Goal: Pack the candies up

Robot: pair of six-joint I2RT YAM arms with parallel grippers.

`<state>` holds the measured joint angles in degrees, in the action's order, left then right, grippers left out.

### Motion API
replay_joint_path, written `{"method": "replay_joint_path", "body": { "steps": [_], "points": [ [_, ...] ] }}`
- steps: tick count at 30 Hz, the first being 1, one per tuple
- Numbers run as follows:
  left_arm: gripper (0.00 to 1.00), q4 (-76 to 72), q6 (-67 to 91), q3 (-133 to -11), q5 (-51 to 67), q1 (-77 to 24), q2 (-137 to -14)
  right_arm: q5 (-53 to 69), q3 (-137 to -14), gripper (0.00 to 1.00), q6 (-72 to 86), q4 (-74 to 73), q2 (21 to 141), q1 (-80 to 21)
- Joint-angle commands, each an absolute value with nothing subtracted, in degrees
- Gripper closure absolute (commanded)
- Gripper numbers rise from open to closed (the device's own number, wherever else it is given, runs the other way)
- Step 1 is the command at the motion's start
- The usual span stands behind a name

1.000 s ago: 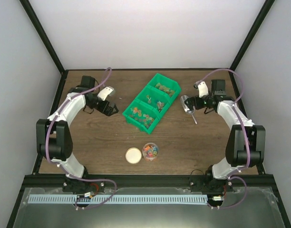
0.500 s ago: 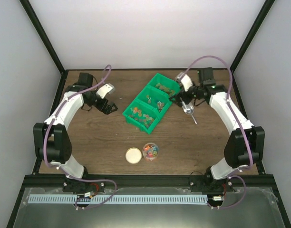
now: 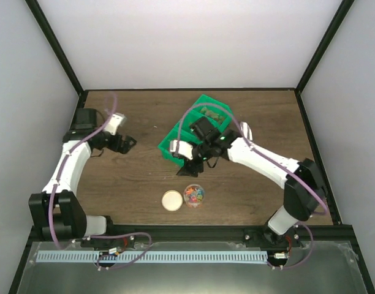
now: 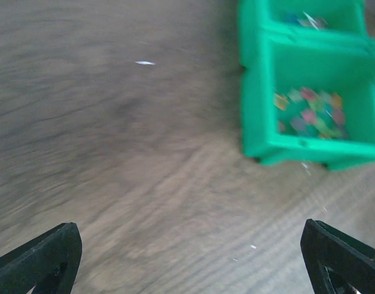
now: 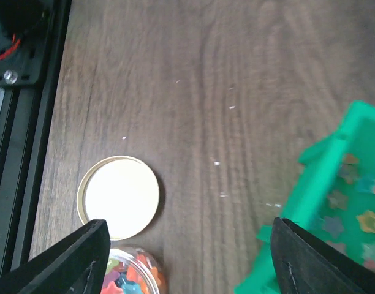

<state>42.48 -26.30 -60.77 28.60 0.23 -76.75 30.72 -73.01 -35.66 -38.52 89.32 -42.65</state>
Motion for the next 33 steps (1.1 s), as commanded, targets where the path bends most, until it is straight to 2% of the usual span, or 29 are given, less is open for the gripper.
{"method": "replay_joint_path", "body": {
  "steps": [1,14,22,31,33],
  "points": [
    [0.00,38.10,-18.47,-62.39,32.69,8.42,-74.31,27.11,-72.58,0.28,-38.35,-39.33,95.02,-47.63],
    [0.00,36.23,-13.15,-59.86,30.81,9.93,-67.82,18.19,-74.59,0.50,-41.78,-37.04,107.12,-55.77],
    [0.00,36.26,-13.53,-58.01,28.36,9.95,-65.23,12.57,-75.40,0.67,-41.99,-36.38,110.45,-59.56],
    [0.00,35.69,-12.57,-56.36,28.27,10.01,-62.93,7.10,-78.25,0.79,-40.88,-36.35,114.06,-61.73],
    [0.00,35.74,-12.58,-56.57,28.04,10.00,-63.02,6.16,-78.47,0.85,-40.95,-36.55,114.80,-61.78]
  ]
}}
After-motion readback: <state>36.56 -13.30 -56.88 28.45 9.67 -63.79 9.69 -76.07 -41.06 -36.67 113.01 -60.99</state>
